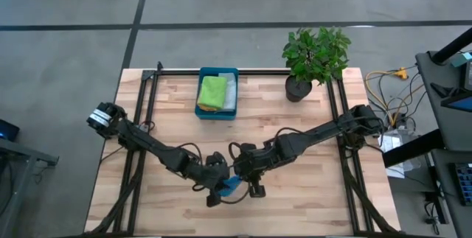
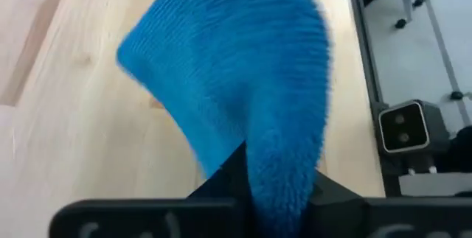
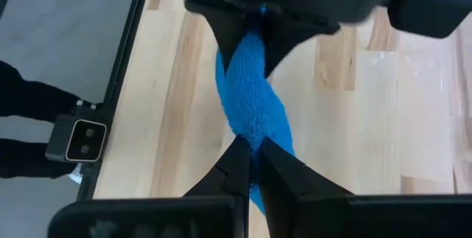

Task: Fold microfiber towels
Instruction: Put the blue microfiber cloth into the blue bin

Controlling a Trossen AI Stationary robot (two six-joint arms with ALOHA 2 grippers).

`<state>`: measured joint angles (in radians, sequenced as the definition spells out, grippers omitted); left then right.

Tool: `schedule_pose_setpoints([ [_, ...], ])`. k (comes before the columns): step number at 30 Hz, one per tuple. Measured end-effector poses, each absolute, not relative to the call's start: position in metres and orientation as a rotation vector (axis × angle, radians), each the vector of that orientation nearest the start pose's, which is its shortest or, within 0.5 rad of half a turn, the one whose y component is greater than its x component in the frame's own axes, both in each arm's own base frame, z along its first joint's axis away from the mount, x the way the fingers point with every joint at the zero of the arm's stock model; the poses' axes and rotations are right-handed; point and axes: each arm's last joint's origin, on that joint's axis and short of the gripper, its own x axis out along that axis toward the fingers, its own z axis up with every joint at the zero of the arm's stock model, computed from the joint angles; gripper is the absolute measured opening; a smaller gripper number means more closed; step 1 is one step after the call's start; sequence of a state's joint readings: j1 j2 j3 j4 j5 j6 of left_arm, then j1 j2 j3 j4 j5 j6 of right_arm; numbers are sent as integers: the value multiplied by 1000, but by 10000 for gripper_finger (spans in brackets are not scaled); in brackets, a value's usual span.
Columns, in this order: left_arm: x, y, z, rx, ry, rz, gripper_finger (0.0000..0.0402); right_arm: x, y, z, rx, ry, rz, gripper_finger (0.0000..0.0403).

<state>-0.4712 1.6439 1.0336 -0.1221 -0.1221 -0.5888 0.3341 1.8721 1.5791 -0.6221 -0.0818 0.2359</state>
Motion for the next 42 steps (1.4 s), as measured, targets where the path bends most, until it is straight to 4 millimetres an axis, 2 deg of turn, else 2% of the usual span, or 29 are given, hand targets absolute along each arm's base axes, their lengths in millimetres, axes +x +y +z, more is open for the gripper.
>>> schedule_pose_setpoints([
  [4,306,-150,218,-281,784,-129,3,386,134,265,103,959,268,13],
  [9,296,-136,231,-219,816,-116,1,379,129,269,116,1008,239,19],
  [13,285,-118,244,-149,857,-103,1,360,123,281,166,1090,184,46],
  [19,275,-81,270,-90,823,-61,0,337,128,308,240,1006,75,87],
  [25,262,-35,290,2,824,6,0,316,140,325,249,895,-84,112],
  [32,261,28,315,193,840,104,0,303,162,324,299,849,-165,106],
  [38,271,96,315,453,935,176,0,292,178,312,407,868,-212,92],
  [42,281,146,309,685,1102,369,0,283,189,304,485,886,-241,84],
])
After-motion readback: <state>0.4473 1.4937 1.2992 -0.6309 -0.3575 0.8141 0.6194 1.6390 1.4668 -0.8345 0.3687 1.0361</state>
